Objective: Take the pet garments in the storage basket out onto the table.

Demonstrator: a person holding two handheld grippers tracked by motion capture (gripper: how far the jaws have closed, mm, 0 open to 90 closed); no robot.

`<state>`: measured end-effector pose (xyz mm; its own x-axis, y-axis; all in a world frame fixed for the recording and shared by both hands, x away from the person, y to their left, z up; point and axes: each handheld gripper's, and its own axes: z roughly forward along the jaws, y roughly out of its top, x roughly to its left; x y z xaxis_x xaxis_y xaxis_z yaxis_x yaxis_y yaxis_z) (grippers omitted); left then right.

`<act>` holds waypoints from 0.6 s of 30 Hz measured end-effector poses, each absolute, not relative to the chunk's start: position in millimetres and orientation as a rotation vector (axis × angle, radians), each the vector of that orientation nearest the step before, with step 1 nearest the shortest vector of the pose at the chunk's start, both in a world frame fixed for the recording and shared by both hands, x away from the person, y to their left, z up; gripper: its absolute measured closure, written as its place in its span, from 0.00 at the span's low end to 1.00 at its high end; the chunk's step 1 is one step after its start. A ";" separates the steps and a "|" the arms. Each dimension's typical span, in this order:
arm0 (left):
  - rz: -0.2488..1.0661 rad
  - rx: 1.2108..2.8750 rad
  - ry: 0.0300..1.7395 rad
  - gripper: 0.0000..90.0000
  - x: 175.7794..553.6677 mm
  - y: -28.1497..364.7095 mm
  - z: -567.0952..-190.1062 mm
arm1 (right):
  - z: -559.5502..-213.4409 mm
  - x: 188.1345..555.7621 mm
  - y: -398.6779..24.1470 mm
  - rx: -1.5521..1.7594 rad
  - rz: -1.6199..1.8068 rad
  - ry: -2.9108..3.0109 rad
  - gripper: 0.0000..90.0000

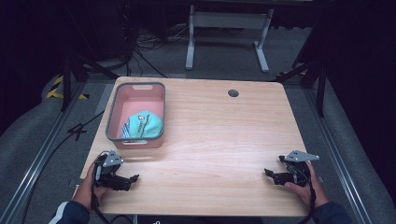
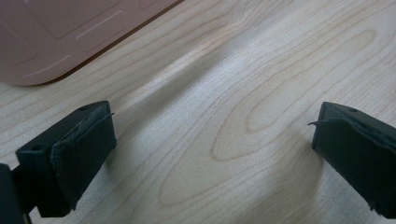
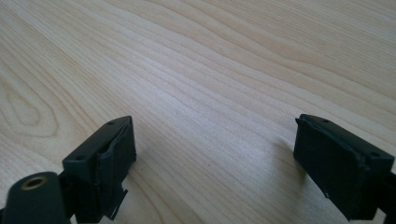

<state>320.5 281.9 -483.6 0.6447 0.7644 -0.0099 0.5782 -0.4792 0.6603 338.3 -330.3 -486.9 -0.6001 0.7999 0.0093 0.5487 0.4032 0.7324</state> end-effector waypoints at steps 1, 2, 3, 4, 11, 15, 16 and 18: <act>0.380 2.225 1.039 0.00 320.5 282.0 -483.7 | -487.0 338.7 -330.1 1.165 1.015 2.323 0.15; 0.379 2.226 1.039 0.00 320.6 282.0 -483.6 | -487.0 339.3 -329.9 1.163 1.014 2.324 0.15; 0.379 2.225 1.039 0.00 320.6 282.0 -483.7 | -487.1 339.4 -329.8 1.163 1.014 2.323 0.14; 0.379 2.225 1.039 0.00 320.7 281.9 -483.7 | -487.1 339.4 -329.9 1.163 1.014 2.323 0.14; 0.376 2.225 1.036 0.00 321.0 282.0 -483.8 | -486.9 338.6 -329.4 1.174 1.009 2.317 0.14; 0.376 2.236 1.027 0.00 321.9 283.6 -483.2 | -486.9 338.6 -328.2 1.187 1.010 2.306 0.15; 0.377 2.236 1.035 0.00 321.5 283.2 -482.9 | -486.9 338.6 -328.2 1.187 1.010 2.306 0.15; 0.375 2.239 1.036 0.00 321.4 283.0 -482.5 | -486.9 339.2 -326.4 1.198 0.999 2.295 0.15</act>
